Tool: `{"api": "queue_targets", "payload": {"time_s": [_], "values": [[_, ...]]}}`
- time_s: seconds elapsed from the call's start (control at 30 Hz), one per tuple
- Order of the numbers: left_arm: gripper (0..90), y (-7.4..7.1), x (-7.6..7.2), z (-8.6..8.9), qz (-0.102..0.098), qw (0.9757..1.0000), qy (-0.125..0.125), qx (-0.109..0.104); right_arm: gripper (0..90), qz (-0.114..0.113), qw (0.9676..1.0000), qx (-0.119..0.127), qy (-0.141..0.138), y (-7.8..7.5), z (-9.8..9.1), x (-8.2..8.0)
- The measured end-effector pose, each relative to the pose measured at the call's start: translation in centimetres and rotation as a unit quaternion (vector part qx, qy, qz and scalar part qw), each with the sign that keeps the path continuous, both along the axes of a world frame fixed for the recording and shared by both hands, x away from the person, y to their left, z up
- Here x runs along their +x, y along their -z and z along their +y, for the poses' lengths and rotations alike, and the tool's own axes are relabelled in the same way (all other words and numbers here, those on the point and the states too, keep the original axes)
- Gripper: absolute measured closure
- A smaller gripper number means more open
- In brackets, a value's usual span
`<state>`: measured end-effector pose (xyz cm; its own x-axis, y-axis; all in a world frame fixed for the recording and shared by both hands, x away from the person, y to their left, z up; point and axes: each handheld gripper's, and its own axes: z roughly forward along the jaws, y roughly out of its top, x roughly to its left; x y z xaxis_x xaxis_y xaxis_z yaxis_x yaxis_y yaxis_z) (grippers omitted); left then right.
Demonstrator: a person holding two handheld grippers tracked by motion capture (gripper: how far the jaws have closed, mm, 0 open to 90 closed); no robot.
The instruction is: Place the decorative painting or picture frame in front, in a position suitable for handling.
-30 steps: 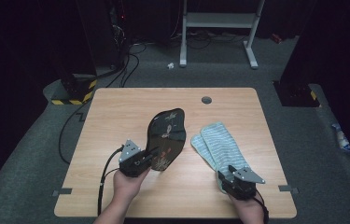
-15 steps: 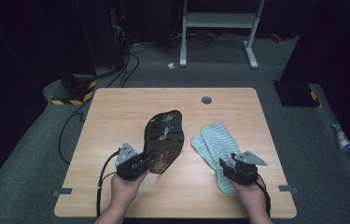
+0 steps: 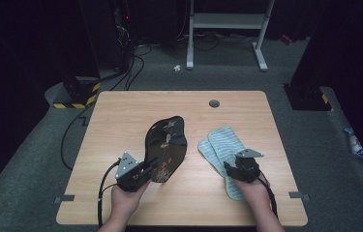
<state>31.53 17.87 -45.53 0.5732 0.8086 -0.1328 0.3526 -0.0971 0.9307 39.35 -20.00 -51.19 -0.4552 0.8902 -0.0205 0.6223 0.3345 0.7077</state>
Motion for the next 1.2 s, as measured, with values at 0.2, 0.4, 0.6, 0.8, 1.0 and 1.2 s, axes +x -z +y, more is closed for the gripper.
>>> {"api": "queue_targets", "payload": {"time_s": [0.2, 0.4, 0.6, 0.8, 1.0, 1.2], "values": [[59.7, 0.5, 0.0, 0.2, 0.009, 0.9998, 0.015, 0.003, 53.9, 0.012, 0.9999, -0.002, 0.0, 0.0, -0.1, 0.1], [48.8, 1.4, -0.5, 0.3, 0.018, 0.9995, 0.026, 0.011, 61.4, 0.016, 0.9999, 0.0, -0.006, -0.1, -0.2, -0.2], [44.8, 2.7, -0.9, 0.0, 0.015, 0.9994, 0.023, 0.022, 66.4, 0.008, 0.9999, -0.004, -0.011, 0.0, 0.0, -1.4], [40.1, 3.6, -1.1, -0.4, 0.002, 0.9983, 0.021, 0.054, 65.9, -0.012, 0.9999, -0.001, -0.012, 0.3, 0.5, -3.5], [37.6, 4.1, -1.0, -0.1, 0.01, 0.998, 0.017, 0.06, 63.7, -0.004, 0.9994, -0.005, -0.034, 0.2, 1.0, -5.3], [35.3, 4.3, -0.7, -0.2, 0.02, 0.9975, 0.023, 0.064, 53.7, -0.007, 0.999, -0.003, -0.044, -0.6, 1.5, -5.9]]}}
